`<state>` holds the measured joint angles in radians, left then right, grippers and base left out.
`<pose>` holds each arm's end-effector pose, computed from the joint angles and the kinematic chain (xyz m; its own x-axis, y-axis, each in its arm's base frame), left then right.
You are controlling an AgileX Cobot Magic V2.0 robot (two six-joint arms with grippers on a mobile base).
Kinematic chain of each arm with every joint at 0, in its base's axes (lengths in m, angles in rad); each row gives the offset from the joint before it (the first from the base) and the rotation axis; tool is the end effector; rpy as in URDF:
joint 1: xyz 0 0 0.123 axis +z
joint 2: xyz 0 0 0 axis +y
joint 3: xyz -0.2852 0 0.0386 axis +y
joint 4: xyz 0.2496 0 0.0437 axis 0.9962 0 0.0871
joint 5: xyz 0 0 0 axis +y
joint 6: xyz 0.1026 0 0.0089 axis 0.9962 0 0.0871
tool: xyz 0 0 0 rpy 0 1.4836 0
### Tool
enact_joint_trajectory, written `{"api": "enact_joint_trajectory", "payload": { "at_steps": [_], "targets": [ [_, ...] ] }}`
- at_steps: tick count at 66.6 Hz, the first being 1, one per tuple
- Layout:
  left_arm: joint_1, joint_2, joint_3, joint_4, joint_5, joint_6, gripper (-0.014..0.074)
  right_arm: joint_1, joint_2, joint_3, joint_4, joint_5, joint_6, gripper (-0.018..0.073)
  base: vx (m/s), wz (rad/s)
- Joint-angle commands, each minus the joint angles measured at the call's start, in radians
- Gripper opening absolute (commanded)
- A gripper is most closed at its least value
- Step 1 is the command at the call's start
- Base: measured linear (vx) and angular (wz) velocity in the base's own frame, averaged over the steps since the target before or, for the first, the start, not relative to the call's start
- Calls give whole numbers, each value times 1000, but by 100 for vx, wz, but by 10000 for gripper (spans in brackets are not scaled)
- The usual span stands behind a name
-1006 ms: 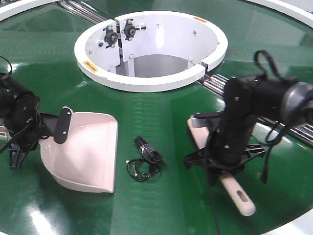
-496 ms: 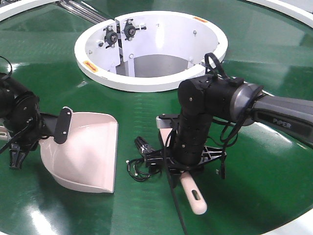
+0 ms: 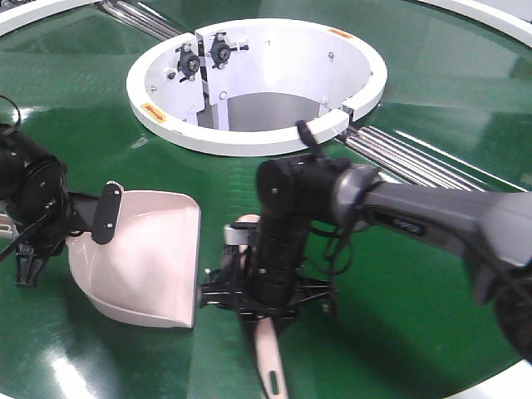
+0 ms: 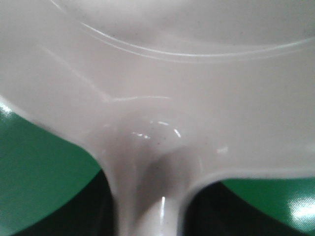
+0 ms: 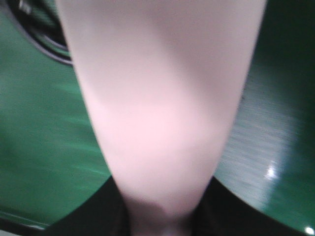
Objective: Clean and inspect green conveyor with broom and dustpan
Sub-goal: 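Sweep the brush across the black cable toward the dustpan with the right gripper, then carry the brush back away from the dustpan with the right gripper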
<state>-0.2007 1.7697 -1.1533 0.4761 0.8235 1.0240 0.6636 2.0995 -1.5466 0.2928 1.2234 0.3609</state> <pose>0.3495 -0.0357 0.1930 -0.1007 0.9605 0.2594 0.9422 0.0084 0.3348 0.2996 0.2697 0.1573 -0.9559 -0.2015 0.2136 -0.1604 0.9676 0.1950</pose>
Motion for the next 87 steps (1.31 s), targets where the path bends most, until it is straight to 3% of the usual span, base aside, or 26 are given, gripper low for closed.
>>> {"api": "enact_joint_trajectory", "payload": {
  "at_steps": [1,30,50,71,87],
  "targets": [
    [-6,-42,-26,20,1,2,-6,31,-9,-120,60,66,-25,-6,0,0],
    [-6,-42,-26,20,1,2,-6,86,148,-496,192,66,-84,-6,0,0],
    [-6,-42,-26,20,1,2,-6,71,147,-534,193,66,-89,-6,0,0],
    [-6,-42,-26,20,1,2,-6,-17,24,-498,64,66,-78,-6,0,0],
    [-6,-42,-26,20,1,2,-6,-133,-126,-384,-17,66,-153,-5,0,0]
  ]
}}
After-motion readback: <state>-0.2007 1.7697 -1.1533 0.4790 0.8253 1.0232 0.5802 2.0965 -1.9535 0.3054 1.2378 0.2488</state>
